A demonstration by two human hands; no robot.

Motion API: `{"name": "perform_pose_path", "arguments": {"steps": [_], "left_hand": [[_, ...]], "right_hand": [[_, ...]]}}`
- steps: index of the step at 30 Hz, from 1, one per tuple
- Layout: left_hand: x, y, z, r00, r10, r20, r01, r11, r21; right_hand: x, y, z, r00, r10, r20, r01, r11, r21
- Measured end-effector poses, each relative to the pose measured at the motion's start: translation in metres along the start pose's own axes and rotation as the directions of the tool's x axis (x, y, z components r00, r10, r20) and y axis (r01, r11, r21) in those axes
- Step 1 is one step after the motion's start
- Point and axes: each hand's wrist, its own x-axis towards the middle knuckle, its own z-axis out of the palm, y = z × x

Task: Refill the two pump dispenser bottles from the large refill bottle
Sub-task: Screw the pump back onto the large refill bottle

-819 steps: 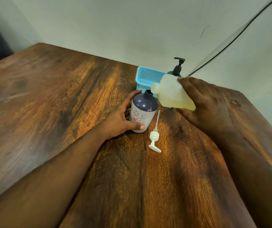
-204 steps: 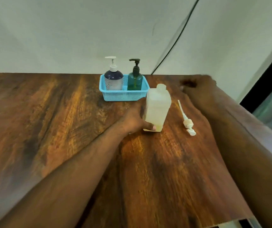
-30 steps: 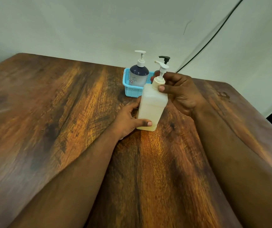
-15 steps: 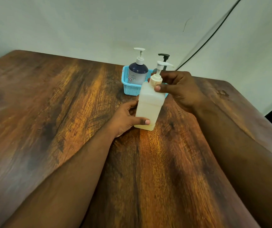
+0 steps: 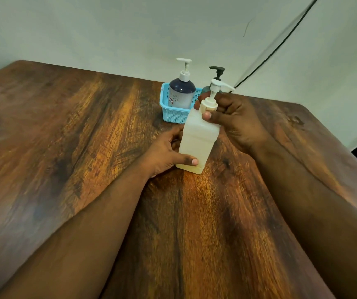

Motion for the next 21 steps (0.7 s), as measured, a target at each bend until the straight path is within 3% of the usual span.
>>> {"name": "perform_pose_path", "arguments": {"steps": [7,12,15,19,21], "left_hand": [[-0.005,-0.003,0.014,0.986,0.106,-0.130,-0.082,0.981,0.178],[-0.010,-0.003,0.018,0.971,0.152,-0.184,-0.114,0.973,0.200],[-0.013,0.001,0.017,0.978,0.147,-0.145,-0.112,0.968,0.226],[-0.021,0.009,0.023,0.989,0.139,-0.045,-0.110,0.912,0.396],[-0.020,0.017,0.028,0.994,0.102,0.042,-0.109,0.854,0.509]], "right_hand": [[-0.014,0.008,0.022,0.977,-0.042,-0.207,0.072,0.988,0.138],[-0.017,0.002,0.035,0.945,-0.033,-0.325,0.037,0.999,0.005],[-0.021,0.008,0.032,0.969,-0.010,-0.246,-0.001,0.999,-0.043],[-0.036,0.019,0.018,0.995,0.084,-0.063,-0.090,0.989,-0.114],[-0.044,0.018,0.008,0.992,0.097,-0.074,-0.109,0.980,-0.167]]}}
